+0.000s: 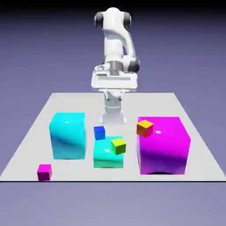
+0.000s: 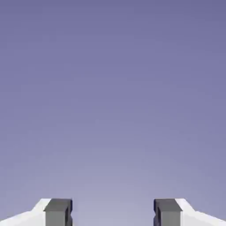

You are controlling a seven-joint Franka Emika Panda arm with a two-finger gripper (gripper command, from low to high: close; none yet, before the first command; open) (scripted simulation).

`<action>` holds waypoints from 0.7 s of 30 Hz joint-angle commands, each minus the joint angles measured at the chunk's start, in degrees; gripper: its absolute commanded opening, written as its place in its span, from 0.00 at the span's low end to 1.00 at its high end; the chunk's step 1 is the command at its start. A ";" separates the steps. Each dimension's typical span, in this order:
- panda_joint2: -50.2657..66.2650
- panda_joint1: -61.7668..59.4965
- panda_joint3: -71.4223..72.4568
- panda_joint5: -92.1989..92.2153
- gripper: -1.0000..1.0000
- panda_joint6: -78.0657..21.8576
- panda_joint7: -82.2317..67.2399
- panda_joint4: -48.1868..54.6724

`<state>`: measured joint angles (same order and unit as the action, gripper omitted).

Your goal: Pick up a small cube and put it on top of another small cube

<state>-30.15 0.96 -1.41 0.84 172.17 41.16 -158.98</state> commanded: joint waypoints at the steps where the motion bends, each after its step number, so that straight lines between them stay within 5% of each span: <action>1: 2.08 0.22 -1.17 0.70 0.50 -1.53 -1.08 1.68; 21: 43.61 4.69 -24.55 14.67 0.50 -32.06 -22.55 35.27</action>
<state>13.45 5.64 -25.96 15.51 140.11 18.61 -123.71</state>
